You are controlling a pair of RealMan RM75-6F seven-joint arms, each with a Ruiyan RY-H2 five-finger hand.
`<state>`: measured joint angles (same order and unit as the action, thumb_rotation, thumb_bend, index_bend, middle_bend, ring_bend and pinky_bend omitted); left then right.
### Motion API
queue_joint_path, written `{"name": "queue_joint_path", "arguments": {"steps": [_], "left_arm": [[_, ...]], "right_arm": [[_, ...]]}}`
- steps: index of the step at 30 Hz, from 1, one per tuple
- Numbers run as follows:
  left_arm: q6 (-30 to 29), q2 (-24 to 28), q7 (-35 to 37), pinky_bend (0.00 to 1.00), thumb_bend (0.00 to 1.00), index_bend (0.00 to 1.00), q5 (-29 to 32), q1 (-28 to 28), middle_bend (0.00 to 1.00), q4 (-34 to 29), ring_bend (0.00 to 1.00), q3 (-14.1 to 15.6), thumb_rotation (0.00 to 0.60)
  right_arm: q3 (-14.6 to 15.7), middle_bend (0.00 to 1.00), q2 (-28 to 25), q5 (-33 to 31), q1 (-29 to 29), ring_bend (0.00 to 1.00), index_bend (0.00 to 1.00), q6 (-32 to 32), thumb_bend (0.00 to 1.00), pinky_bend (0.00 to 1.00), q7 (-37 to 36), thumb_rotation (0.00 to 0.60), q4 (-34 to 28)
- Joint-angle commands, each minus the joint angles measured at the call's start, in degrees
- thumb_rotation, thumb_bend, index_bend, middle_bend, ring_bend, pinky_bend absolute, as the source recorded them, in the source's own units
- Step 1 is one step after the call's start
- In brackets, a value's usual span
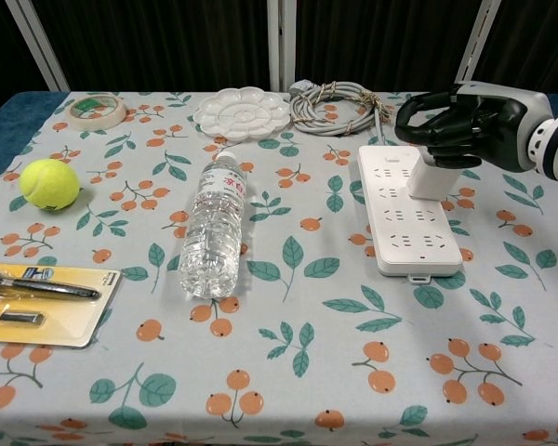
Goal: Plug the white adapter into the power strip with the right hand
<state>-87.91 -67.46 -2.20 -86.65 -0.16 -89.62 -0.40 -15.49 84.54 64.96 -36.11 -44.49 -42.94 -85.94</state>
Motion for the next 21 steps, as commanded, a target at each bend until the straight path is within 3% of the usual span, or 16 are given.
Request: {"name": "queue_joint_path", "arguments": {"steps": [1, 21], "left_arm": [[0.1, 0.01, 0.05, 0.0, 0.08, 0.06, 0.07, -0.01, 0.0, 0.05, 0.0, 0.0, 0.6], [0.33, 0.21, -0.11, 0.0, 0.08, 0.06, 0.22, -0.18, 0.0, -0.13, 0.0, -0.09, 0.6]], "right_arm": [[-0.45, 0.95, 0.53, 0.53, 0.02, 1.0, 1.0, 0.43, 0.72, 1.0, -0.69, 0.6, 0.67], [-2.39, 0.95, 1.69, 4.78, 0.4, 1.0, 1.0, 5.74, 0.73, 1.0, -11.93, 0.6, 2.42]]}}
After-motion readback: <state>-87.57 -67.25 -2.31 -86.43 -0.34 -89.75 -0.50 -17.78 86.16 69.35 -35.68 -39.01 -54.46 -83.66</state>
